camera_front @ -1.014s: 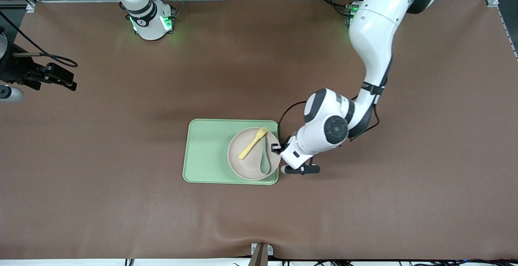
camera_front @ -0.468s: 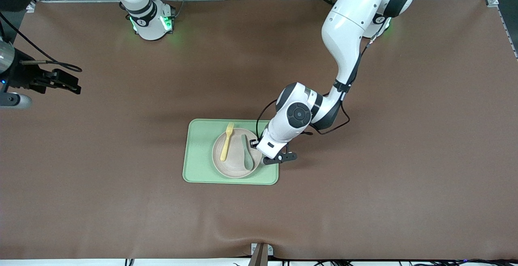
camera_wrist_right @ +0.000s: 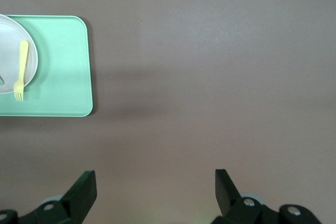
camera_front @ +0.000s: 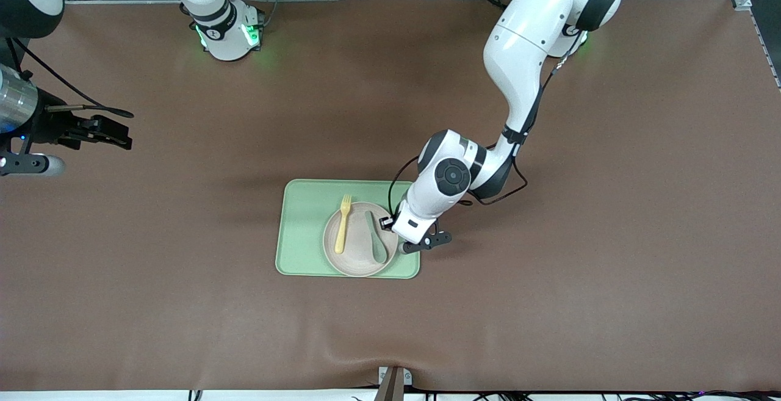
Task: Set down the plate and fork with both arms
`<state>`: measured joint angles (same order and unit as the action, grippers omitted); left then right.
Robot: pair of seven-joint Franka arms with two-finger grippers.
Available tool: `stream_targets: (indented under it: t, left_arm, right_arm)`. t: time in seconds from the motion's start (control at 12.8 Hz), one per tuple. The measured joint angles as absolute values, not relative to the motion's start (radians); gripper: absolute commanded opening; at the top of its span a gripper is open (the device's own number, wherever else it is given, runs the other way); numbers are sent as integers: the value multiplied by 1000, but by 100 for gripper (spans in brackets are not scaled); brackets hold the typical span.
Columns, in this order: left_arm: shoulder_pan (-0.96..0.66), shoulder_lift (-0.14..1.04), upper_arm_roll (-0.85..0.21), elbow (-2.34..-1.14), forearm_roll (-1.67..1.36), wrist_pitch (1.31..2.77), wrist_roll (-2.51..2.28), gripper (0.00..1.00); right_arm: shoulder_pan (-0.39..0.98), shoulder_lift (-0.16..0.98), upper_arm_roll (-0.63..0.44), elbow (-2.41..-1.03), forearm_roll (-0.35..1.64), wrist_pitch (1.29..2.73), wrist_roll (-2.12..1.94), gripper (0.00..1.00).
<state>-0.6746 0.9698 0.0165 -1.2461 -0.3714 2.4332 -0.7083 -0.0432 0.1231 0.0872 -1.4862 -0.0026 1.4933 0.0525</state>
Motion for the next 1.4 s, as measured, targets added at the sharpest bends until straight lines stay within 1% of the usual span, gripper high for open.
stream_targets:
  t: [0.39,0.78,1.01,1.17,1.25,1.33,1.4]
  left_arm:
    - [-661,971,18,-1244,-371,2434,-708,0]
    - [-660,969,15,-1253,-371,2427,-713,0]
    - [-663,963,13,-1259,-371,2413,-735,1]
    - [-664,951,12,-1270,-371,2390,-738,14]
    - [-663,944,12,-1279,-371,2378,-738,35]
    - [-663,941,12,-1287,-371,2372,-738,63]
    - [-662,940,12,-1290,-371,2370,-738,100]
  right_arm:
    - [-30,132,92,-1487,8,1493,53,100]
    - [96,174,99,-1487,37,1503,171,100]
    - [118,205,99,-1486,77,1521,191,100]
    - [121,235,98,-1468,101,1534,242,100]
    - [132,258,98,-1441,104,1538,273,100]
    - [152,285,98,-1408,104,1541,295,100]
    - [177,310,99,-1380,103,1548,307,100]
